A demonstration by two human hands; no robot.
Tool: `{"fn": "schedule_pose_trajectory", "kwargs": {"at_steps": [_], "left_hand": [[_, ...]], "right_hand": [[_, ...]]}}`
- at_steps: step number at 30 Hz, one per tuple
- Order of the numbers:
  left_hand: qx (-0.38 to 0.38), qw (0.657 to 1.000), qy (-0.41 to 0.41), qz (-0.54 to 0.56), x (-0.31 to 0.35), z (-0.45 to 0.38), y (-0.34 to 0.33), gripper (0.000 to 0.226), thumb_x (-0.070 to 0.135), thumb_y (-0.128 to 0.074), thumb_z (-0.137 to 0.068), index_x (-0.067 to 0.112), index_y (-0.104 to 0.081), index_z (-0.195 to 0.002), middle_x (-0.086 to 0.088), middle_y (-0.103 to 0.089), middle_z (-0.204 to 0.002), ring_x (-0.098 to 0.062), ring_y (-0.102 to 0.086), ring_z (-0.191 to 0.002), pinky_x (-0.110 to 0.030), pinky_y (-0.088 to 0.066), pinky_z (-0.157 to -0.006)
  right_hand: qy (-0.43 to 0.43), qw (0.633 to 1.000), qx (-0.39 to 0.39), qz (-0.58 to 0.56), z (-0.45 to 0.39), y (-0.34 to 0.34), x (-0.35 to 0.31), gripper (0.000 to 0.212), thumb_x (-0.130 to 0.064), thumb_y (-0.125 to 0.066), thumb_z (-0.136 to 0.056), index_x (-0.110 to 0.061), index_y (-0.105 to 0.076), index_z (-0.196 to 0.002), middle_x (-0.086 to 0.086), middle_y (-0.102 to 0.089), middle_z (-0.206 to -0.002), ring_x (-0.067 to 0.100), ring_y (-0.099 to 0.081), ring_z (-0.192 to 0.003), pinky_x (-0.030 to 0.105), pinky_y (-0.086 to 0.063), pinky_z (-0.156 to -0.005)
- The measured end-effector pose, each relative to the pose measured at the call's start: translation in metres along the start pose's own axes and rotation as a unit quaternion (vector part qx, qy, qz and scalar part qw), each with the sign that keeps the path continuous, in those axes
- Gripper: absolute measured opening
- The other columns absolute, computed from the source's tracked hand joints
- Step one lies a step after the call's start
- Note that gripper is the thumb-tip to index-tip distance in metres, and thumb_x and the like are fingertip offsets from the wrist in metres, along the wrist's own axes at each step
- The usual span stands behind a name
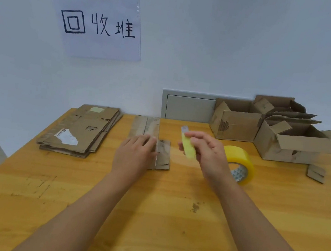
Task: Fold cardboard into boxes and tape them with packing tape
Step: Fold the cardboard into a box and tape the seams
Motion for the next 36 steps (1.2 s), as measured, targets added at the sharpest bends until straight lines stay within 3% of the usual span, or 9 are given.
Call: {"fn": "schedule_pose_trajectory", "kwargs": {"at_steps": [2, 4, 8, 11, 15, 22, 28, 31, 36], "left_hand": [[0.011, 1.000, -0.008, 0.008, -0.003, 0.000, -0.003, 0.027, 0.027, -0.079, -0.080, 0.017, -0.066, -0.102, -0.002, -0.070, -0.105, -0.023, -0.068, -0.090, -0.033, -0.050, -0.070], [0.012, 1.000, -0.013, 0.019, -0.005, 0.000, -0.006, 0.026, 0.028, -0.076, -0.083, 0.017, -0.065, -0.104, -0.002, -0.069, -0.108, -0.023, -0.067, -0.094, -0.034, -0.050, -0.078], [0.012, 1.000, -0.015, 0.024, -0.009, 0.000, -0.009, 0.028, 0.027, -0.077, -0.083, 0.018, -0.066, -0.107, -0.001, -0.068, -0.109, -0.023, -0.066, -0.096, -0.035, -0.047, -0.085], [0.004, 1.000, -0.006, 0.012, -0.010, 0.000, -0.008, 0.029, 0.032, -0.073, -0.085, 0.021, -0.065, -0.112, 0.001, -0.067, -0.115, -0.022, -0.063, -0.104, -0.038, -0.044, -0.090], [-0.010, 0.998, 0.067, -0.004, -0.010, 0.002, -0.010, 0.031, 0.041, -0.072, -0.082, 0.029, -0.065, -0.110, -0.008, -0.057, -0.133, -0.034, -0.046, -0.127, -0.053, -0.041, -0.096], [-0.011, 0.990, 0.120, 0.073, 0.001, -0.001, -0.012, 0.037, 0.037, -0.080, -0.078, 0.031, -0.065, -0.111, -0.013, -0.040, -0.142, -0.036, -0.029, -0.129, -0.044, -0.056, -0.066], [0.032, 0.999, 0.020, -0.004, 0.002, -0.009, -0.008, 0.039, 0.024, -0.082, -0.074, 0.024, -0.070, -0.111, -0.018, -0.053, -0.130, -0.038, -0.038, -0.118, -0.048, -0.052, -0.082], [0.050, 0.998, -0.011, -0.025, 0.002, -0.010, -0.009, 0.033, 0.023, -0.079, -0.077, 0.022, -0.071, -0.109, -0.019, -0.056, -0.128, -0.038, -0.040, -0.118, -0.048, -0.051, -0.086], [0.053, 0.997, -0.038, -0.029, -0.001, -0.005, -0.013, 0.025, 0.028, -0.070, -0.085, 0.021, -0.070, -0.109, -0.020, -0.056, -0.127, -0.039, -0.041, -0.120, -0.049, -0.050, -0.091]], "right_hand": [[-0.031, 0.996, -0.003, -0.087, -0.014, -0.002, 0.004, 0.035, 0.000, -0.034, -0.099, -0.008, -0.066, -0.111, 0.011, -0.075, -0.103, 0.026, -0.069, -0.101, 0.034, -0.055, -0.084], [-0.035, 0.993, 0.004, -0.111, -0.025, -0.007, 0.010, 0.027, 0.002, -0.043, -0.098, -0.009, -0.063, -0.113, 0.007, -0.075, -0.106, 0.022, -0.067, -0.104, 0.032, -0.053, -0.085], [-0.015, 0.999, 0.033, -0.039, -0.040, -0.016, 0.026, 0.017, -0.015, -0.072, -0.088, -0.018, -0.065, -0.103, -0.004, -0.071, -0.085, 0.010, -0.066, -0.085, 0.020, -0.051, -0.073], [0.004, 0.998, 0.070, 0.003, -0.045, -0.009, 0.033, 0.003, -0.018, -0.067, -0.092, -0.016, -0.065, -0.093, 0.000, -0.062, -0.075, 0.010, -0.059, -0.073, 0.017, -0.048, -0.066], [0.011, 0.993, 0.117, -0.005, -0.045, 0.008, 0.042, 0.009, -0.018, -0.060, -0.093, -0.018, -0.064, -0.085, 0.006, -0.057, -0.073, 0.014, -0.055, -0.072, 0.020, -0.044, -0.066], [0.027, 0.995, 0.084, 0.035, -0.038, 0.015, 0.041, 0.017, -0.020, -0.054, -0.080, -0.016, -0.066, -0.091, 0.003, -0.059, -0.071, 0.009, -0.055, -0.068, 0.012, -0.044, -0.063], [0.071, 0.990, -0.020, 0.122, -0.036, 0.024, 0.040, 0.018, -0.001, -0.068, -0.087, -0.018, -0.064, -0.082, -0.010, -0.059, -0.062, 0.007, -0.054, -0.061, 0.015, -0.045, -0.064], [0.056, 0.990, -0.044, 0.123, -0.033, 0.022, 0.039, 0.005, -0.015, -0.067, -0.084, -0.019, -0.067, -0.081, -0.008, -0.067, -0.068, 0.006, -0.059, -0.076, 0.017, -0.044, -0.079], [0.029, 0.986, -0.090, 0.137, -0.028, 0.018, 0.041, 0.019, -0.029, -0.057, -0.081, -0.020, -0.070, -0.091, -0.002, -0.074, -0.076, 0.007, -0.064, -0.089, 0.029, -0.043, -0.093]]}}
Point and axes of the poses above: each hand's wrist, its own z-axis away from the middle knuckle, its own y-axis out of the back of the hand, x = y × z, the point moved 3 cm from there along -z, towards the middle knuckle
